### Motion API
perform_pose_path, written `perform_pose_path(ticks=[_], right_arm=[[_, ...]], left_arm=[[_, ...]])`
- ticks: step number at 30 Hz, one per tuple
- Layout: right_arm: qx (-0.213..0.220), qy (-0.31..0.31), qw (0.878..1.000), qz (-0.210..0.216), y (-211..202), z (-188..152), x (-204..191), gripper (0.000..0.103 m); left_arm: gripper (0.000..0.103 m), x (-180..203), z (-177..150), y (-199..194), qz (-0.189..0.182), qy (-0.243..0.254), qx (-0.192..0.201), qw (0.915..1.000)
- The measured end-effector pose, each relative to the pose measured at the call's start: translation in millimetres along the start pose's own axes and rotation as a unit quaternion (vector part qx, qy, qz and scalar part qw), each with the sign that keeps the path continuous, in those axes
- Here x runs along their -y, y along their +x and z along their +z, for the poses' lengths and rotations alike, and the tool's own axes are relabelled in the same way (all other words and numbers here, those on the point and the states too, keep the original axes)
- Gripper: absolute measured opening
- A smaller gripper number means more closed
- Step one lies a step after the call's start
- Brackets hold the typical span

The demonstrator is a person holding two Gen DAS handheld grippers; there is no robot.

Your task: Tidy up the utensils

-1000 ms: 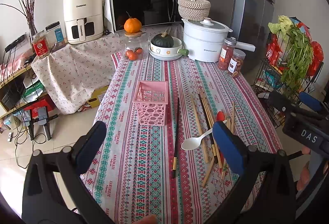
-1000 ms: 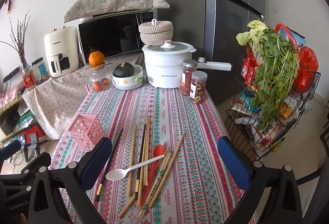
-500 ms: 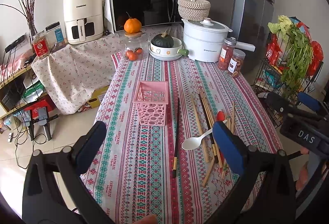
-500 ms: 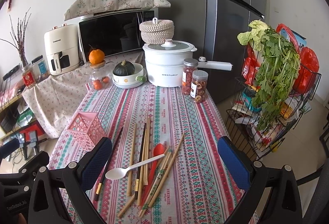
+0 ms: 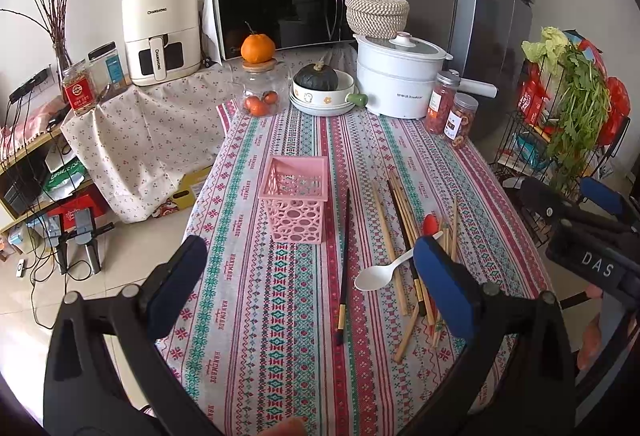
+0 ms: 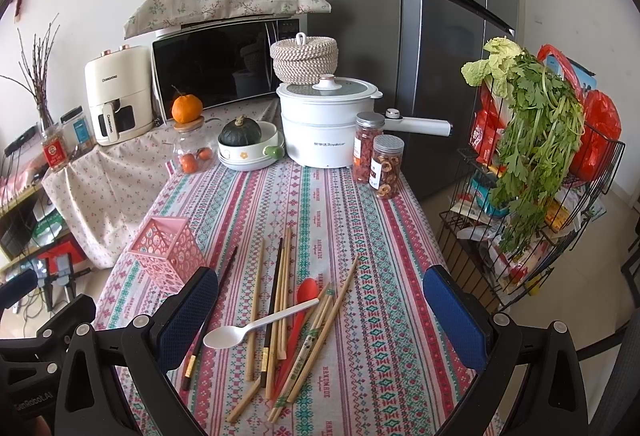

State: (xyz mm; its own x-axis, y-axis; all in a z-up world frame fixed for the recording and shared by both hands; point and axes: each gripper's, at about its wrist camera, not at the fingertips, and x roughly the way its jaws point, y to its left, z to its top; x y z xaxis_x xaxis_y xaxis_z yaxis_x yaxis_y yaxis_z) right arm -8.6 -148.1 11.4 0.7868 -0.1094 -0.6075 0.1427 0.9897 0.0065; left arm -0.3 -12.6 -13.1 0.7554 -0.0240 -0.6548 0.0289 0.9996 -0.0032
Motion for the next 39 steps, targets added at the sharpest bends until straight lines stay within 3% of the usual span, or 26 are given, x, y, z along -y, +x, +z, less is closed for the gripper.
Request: perform_pose_path(ticks=[5,12,16,19,24,27,31,33,36,39], right_arm=[[-0.006,0.008,1.0,-0.002,9,1,7,0.103],[-0.044,0.047,0.998,0.003,31,26,30,0.103],[-0.075,0.049,0.996,0.008,51,47,39,0.103],[-0.109,0.059,0.992,0.015,75,56,46,0.103],[-0.164,0.101,0.981,0.014,124,39,76,0.103],[-0.21,0.111,0.971,0.03,151,25,93,0.103],[-0.235,0.118,0.964,0.03,177,20,105,0.103],[-0.248,0.123,0.96,0.034,186,17,107,0.103],[-0.267,0.134,0.952,0.06,199,13,107,0.103],[-0.28,0.135,0.948,0.068,209,11,105,0.103]], left_arm=[[0.103,-2,5,6,-0.008,0.001,-0.008,0.9999],[0.103,5,33,26,-0.067,0.031,-0.026,0.9969],[0.103,18,48,54,-0.094,0.052,-0.078,0.9911],[0.103,34,54,81,-0.117,0.075,-0.133,0.9814],[0.101,49,60,123,-0.094,0.083,-0.185,0.9748],[0.085,60,64,155,-0.111,0.07,-0.229,0.9647],[0.068,79,60,200,-0.133,0.047,-0.292,0.946],[0.047,85,55,221,-0.13,0.044,-0.311,0.9402],[0.033,90,52,243,-0.109,0.036,-0.326,0.9382],[0.028,95,50,258,-0.088,0.041,-0.328,0.9398]])
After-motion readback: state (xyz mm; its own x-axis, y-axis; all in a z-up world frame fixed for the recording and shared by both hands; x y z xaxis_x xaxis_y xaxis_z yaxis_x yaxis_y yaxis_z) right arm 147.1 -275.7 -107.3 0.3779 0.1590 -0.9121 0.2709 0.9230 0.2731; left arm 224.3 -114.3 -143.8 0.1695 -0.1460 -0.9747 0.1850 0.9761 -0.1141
